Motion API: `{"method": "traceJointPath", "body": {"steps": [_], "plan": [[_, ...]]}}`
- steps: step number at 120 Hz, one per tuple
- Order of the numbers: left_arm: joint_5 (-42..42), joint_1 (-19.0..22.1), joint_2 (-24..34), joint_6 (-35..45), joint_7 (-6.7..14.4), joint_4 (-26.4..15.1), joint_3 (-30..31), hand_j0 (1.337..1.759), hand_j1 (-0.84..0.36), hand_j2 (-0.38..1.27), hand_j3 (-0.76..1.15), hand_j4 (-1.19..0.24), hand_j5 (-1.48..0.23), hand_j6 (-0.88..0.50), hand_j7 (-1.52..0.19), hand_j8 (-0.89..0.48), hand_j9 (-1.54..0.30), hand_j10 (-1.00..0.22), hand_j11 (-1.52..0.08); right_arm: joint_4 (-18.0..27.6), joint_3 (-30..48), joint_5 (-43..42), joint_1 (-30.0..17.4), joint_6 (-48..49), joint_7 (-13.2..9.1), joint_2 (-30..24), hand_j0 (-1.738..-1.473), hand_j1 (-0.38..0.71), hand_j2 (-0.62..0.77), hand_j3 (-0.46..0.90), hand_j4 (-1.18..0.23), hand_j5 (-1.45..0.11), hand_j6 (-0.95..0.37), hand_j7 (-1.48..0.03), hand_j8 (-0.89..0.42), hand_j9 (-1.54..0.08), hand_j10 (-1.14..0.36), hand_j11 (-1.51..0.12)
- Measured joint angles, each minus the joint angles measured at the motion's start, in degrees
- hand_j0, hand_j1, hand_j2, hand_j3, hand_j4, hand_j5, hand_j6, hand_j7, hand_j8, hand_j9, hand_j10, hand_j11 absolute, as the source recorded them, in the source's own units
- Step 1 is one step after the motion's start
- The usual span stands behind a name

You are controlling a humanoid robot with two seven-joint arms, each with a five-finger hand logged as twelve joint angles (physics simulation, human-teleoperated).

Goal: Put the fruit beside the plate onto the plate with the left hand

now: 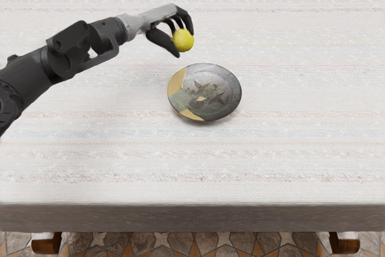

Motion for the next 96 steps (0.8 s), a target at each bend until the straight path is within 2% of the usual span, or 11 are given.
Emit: {"method": "traceJointPath", "body": {"steps": [24,35,42,56,65,74,96], "plan": [[2.87,0.4,0.0,0.76,0.0,-8.63,-2.08,1.658,-0.32,0.51,0.0,-0.64,-0.9,-0.42,-0.88,-0.48,-0.88,-0.67,-0.88,0.01,0.01,-0.01,0.0,0.0,0.02,0.0,-1.658,-0.35,0.0,0.0,0.0,0.0,0.0,0.0,0.0,0.0,0.0,0.0],[5.14,0.59,0.0,1.75,0.0,-10.97,-2.25,1.658,-0.34,0.58,0.0,-0.64,-0.9,-0.43,-0.88,-0.48,-0.87,-0.66,-0.86,0.01,0.0,0.0,0.0,0.0,0.02,0.0,-1.658,-0.35,0.0,0.0,0.0,0.0,0.0,0.0,0.0,0.0,0.0,0.0],[5.7,0.68,0.0,2.08,0.0,-11.62,-2.4,1.658,-0.28,0.51,0.0,-0.57,-0.8,-0.42,-0.78,-0.45,-0.77,-0.59,-0.77,0.01,0.0,0.01,0.0,0.0,0.02,0.0,-1.658,-0.35,0.0,0.0,0.0,0.0,0.0,0.0,0.0,0.0,0.0,0.0],[5.87,1.65,0.0,2.48,0.0,-11.99,-4.0,1.658,-0.05,0.3,0.0,-0.36,-0.5,-0.27,-0.49,-0.29,-0.48,-0.37,-0.48,0.01,0.0,0.01,0.0,0.0,0.01,0.0,-1.658,-0.35,0.0,0.0,0.0,0.0,0.0,0.0,0.0,0.0,0.0,0.0],[4.88,1.73,0.0,3.49,-0.01,-10.09,-9.34,1.658,0.06,0.21,0.0,-0.27,-0.36,-0.21,-0.36,-0.22,-0.36,-0.27,-0.35,0.01,-0.01,0.02,0.0,0.0,0.0,0.0,-1.658,-0.35,0.0,0.0,0.0,0.0,0.0,0.0,0.0,0.0,0.0,0.0],[2.29,2.14,0.0,4.16,-0.01,-7.74,-14.78,1.658,0.13,0.15,0.0,-0.2,-0.27,-0.16,-0.26,-0.17,-0.26,-0.2,-0.26,-0.06,-0.05,0.0,-0.02,0.0,0.01,0.0,-1.658,-0.35,0.0,0.0,0.0,0.0,0.0,0.0,0.0,0.0,0.0,0.0],[-1.72,8.12,0.0,4.68,-0.01,-5.82,-21.9,1.658,0.25,0.06,0.0,-0.09,-0.12,-0.08,-0.12,-0.08,-0.12,-0.1,-0.12,-0.44,-0.07,-0.03,-0.07,0.0,-0.01,0.0,-1.658,-0.35,0.0,0.0,0.0,0.0,0.0,0.0,0.0,0.0,0.0,0.0]]}}
